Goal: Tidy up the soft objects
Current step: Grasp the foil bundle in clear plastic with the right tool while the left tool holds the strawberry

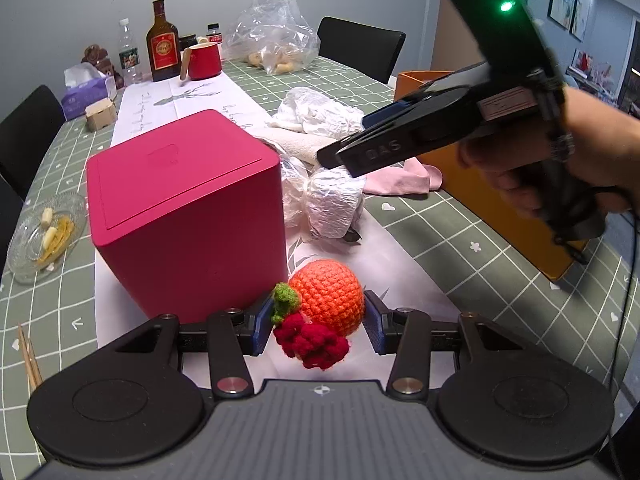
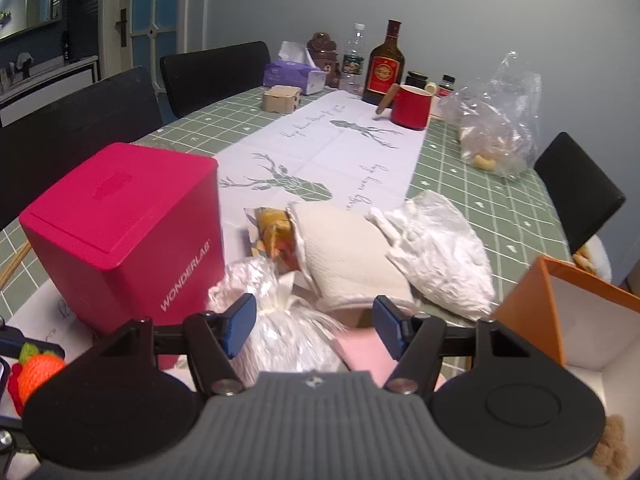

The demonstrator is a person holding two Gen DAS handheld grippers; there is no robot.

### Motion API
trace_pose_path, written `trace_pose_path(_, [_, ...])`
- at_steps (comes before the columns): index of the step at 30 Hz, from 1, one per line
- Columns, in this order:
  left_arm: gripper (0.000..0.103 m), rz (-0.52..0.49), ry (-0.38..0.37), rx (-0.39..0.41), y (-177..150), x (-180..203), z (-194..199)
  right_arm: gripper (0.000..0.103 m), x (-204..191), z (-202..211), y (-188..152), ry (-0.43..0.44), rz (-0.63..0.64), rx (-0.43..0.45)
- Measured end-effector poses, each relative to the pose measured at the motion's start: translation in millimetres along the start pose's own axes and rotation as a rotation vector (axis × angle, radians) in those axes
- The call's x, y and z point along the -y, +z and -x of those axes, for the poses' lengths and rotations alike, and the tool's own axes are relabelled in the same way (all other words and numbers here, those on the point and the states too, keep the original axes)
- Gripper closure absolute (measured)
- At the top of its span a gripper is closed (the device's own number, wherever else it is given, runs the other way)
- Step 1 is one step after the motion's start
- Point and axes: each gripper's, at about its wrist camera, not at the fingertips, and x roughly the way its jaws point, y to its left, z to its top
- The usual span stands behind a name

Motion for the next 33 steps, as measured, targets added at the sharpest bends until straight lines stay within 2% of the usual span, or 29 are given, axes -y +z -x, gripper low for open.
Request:
trace_pose_path(9, [0.05,0.01,-0.001,-0.014,-2.2,-7.5,-4.6,0.039,-17.2,-37.7,-5.8,0.064,0.055,-0.049])
trace_pose_path(21, [0.05,0.01,0.002,-0.027,-4.0,-9.2,-7.9,0.035,-22.9,-49.8,-12.7,0.087,0.072,-0.105])
trace_pose_path(27, [0.05,0.005,0.007,-0.03,-3.5,-8.3,-8.8,0.037,-25.8,-45.4,-14.5,0.097,0.081,-0.136])
trace_pose_path(30, [0.05,0.005,0.009,-0.029,-4.0,-7.8,-9.0,0.044,-26.9,-41.5,-15.2,0.092,0.088,-0.145])
trace_pose_path(33, [0.05,0.003,0.008,-0.03,-3.7,-7.0,-9.7,0.046,-25.7,-38.2,-15.3,0.081,0.076,-0.153])
